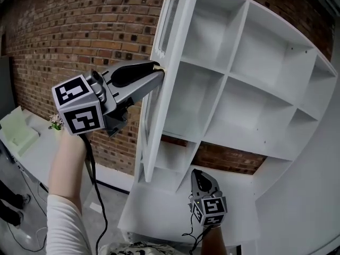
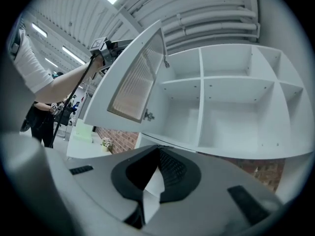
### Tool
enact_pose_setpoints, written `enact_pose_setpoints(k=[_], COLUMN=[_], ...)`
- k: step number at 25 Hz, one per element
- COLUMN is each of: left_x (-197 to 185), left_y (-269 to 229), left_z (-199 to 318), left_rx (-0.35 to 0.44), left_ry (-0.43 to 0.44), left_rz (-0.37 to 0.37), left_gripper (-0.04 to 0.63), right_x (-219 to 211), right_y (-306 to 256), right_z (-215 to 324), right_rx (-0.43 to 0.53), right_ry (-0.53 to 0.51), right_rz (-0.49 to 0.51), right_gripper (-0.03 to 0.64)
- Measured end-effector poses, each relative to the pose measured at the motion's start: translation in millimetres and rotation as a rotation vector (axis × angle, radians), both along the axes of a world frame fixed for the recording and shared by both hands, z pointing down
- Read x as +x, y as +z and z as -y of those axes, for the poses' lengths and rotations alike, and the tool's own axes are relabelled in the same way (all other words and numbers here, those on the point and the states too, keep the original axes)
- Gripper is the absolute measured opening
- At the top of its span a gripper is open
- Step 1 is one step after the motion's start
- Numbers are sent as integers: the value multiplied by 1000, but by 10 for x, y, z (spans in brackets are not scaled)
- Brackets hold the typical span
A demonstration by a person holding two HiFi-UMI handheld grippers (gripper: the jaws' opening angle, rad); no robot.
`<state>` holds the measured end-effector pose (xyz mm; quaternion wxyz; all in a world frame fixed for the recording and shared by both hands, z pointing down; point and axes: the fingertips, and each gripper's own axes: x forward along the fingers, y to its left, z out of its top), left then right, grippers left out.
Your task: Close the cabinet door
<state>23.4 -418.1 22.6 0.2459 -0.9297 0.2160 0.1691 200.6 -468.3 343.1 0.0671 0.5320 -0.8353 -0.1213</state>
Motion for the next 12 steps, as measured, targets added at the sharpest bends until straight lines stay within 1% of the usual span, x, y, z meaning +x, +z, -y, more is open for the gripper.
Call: enact_pose_setpoints(k=[3,9,12], left_x=[134,555,783], left_y=[-12,-29,-17], left_z=[27,152,248], left_rx=[-5,-7,-11], left_ry=[-26,-117,-128], left_rz=[-8,18,32], left_gripper=[98,95,94], right_x=[144,360,465], right_y=[-7,-62,-70], right_z=[72,179,205], right_rx=[-4,10,16], right_ry=[-12,-43,-59], right_rz=[-1,7,6], right_gripper=[5,6,5])
